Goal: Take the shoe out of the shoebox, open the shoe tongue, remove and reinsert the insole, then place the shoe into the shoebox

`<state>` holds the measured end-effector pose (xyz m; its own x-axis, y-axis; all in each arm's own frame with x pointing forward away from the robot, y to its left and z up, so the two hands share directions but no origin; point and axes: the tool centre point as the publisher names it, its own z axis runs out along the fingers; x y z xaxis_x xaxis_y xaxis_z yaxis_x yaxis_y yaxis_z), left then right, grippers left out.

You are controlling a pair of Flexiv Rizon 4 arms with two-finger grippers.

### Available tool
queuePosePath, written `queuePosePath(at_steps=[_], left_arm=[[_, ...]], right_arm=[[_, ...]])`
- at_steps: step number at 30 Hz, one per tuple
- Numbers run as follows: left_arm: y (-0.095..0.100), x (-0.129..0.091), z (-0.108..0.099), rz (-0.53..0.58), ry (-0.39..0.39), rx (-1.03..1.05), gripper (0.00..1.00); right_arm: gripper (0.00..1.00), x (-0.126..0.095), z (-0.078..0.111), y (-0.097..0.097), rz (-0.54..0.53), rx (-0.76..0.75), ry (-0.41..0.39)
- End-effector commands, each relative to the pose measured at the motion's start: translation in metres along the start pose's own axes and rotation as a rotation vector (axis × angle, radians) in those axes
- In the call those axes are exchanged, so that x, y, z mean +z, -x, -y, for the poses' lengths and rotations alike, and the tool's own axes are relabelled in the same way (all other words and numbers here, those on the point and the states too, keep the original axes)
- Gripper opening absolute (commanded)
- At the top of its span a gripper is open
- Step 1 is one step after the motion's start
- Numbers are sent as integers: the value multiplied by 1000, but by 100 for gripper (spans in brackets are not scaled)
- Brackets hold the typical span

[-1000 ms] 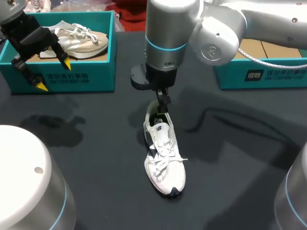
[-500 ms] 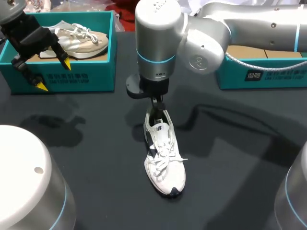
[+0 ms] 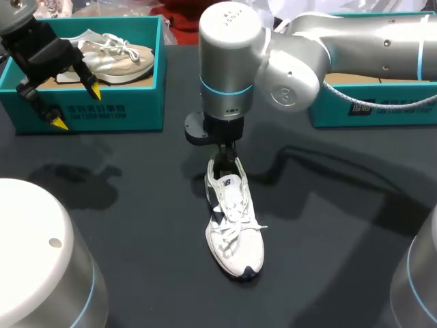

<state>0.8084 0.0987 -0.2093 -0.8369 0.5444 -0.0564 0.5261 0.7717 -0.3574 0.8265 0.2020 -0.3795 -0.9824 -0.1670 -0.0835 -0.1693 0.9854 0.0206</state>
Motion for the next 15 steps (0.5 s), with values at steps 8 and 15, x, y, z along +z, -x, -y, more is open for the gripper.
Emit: queuePosePath(at_steps=[8, 15], left_arm=[[1, 0, -1, -2, 1, 0, 100], [1, 0, -1, -2, 1, 0, 100]], right_arm=[[0, -2, 0, -3, 6, -1, 2], [0, -18, -1, -8, 30, 6, 3]])
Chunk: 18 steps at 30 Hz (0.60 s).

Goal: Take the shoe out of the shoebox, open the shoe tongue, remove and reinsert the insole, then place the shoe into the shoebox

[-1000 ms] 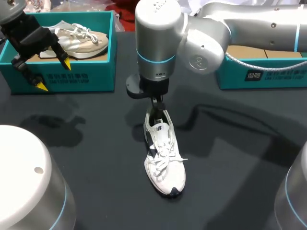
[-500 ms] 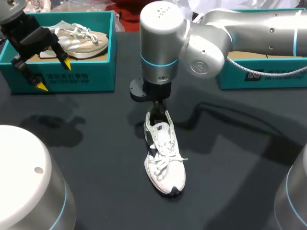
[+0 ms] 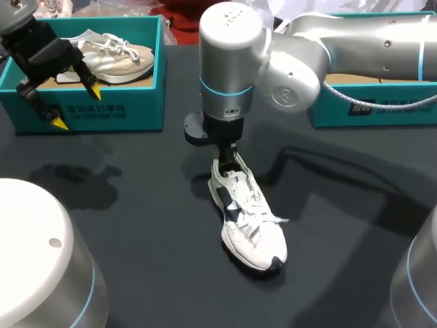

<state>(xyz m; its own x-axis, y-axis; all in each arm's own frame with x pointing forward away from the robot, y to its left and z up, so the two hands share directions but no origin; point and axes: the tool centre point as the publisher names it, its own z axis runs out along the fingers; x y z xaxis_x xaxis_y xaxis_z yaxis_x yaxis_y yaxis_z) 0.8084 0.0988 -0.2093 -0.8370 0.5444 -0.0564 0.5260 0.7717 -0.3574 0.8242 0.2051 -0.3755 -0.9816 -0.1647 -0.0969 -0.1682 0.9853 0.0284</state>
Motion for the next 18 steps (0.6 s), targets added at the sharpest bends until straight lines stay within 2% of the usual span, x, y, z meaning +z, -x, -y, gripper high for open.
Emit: queuePosePath(at_steps=[1, 5, 9, 11, 18], left_arm=[[1, 0, -1, -2, 1, 0, 100], [1, 0, -1, -2, 1, 0, 100], [1, 0, -1, -2, 1, 0, 100], [1, 0, -1, -2, 1, 0, 100], [1, 0, -1, -2, 1, 0, 100]], right_arm=[[0, -19, 3, -8, 25, 8, -5], [0, -38, 7, -11, 52, 21, -13], [0, -68, 16, -13, 76, 26, -19], [0, -82, 22, -13, 91, 14, 4], [0, -131, 48, -2, 117, -1, -18]])
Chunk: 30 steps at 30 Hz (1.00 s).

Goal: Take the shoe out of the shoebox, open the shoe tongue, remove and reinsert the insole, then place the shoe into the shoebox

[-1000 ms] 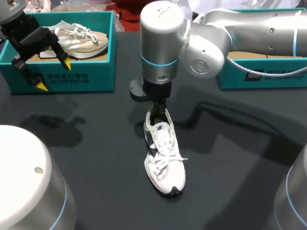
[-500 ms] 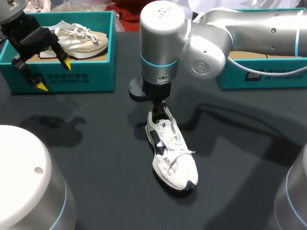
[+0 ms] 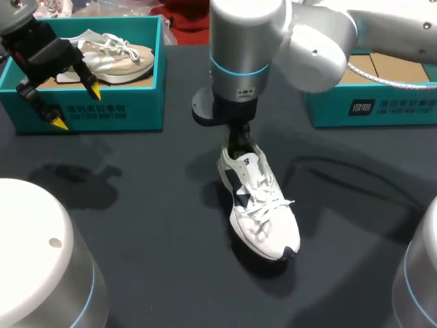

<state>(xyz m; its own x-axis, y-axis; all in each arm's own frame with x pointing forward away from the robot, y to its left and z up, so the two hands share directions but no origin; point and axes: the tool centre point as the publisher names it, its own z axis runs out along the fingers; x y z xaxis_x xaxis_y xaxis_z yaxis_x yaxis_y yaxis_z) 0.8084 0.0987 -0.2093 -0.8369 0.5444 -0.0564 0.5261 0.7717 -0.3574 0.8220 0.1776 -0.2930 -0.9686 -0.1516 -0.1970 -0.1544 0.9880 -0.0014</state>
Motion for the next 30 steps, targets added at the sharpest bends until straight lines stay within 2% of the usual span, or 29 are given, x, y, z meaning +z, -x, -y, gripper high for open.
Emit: queuePosePath(at_steps=[1, 9, 16, 19, 20, 22, 30], left_arm=[[1, 0, -1, -2, 1, 0, 100], [1, 0, -1, -2, 1, 0, 100], [1, 0, -1, -2, 1, 0, 100], [1, 0, -1, -2, 1, 0, 100], [1, 0, -1, -2, 1, 0, 100], [1, 0, -1, -2, 1, 0, 100], [1, 0, -1, -2, 1, 0, 100]], right_arm=[[0, -52, 29, 5, 24, -19, 1], [0, -84, 61, 35, 34, -54, -44], [0, -105, 97, 75, 36, -63, -76], [0, -112, 115, 94, 67, -82, -41], [0, -114, 123, 101, 77, -107, 1], [0, -116, 137, 113, 76, -76, 5], [0, -116, 137, 113, 76, -76, 5]])
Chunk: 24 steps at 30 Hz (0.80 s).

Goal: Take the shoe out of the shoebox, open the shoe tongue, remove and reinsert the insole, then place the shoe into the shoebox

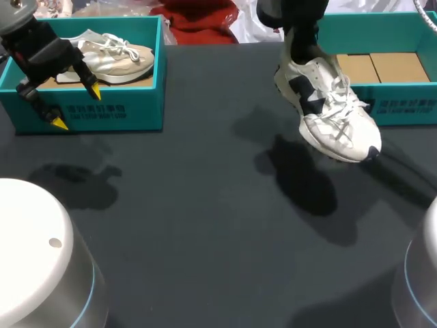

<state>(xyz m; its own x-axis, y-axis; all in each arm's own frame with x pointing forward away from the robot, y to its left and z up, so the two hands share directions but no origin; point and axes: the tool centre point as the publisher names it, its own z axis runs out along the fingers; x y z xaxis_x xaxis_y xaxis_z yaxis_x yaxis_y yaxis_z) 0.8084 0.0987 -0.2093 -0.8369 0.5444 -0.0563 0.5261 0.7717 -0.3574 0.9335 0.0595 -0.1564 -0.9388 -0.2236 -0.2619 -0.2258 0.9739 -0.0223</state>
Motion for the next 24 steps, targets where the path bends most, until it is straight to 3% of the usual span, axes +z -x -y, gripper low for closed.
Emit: queuePosePath(at_steps=[1, 10, 14, 20, 24], left_arm=[[1, 0, -1, -2, 1, 0, 100], [1, 0, -1, -2, 1, 0, 100], [1, 0, -1, -2, 1, 0, 100], [1, 0, -1, -2, 1, 0, 100], [1, 0, -1, -2, 1, 0, 100]], right_arm=[[0, -1, 3, -4, 9, 0, 8], [0, -4, 5, 1, 4, -3, -13], [0, -19, 24, 23, 14, 15, -107], [0, -19, 62, 55, 2, 15, -112], [0, -15, 97, 79, -16, 18, -108]])
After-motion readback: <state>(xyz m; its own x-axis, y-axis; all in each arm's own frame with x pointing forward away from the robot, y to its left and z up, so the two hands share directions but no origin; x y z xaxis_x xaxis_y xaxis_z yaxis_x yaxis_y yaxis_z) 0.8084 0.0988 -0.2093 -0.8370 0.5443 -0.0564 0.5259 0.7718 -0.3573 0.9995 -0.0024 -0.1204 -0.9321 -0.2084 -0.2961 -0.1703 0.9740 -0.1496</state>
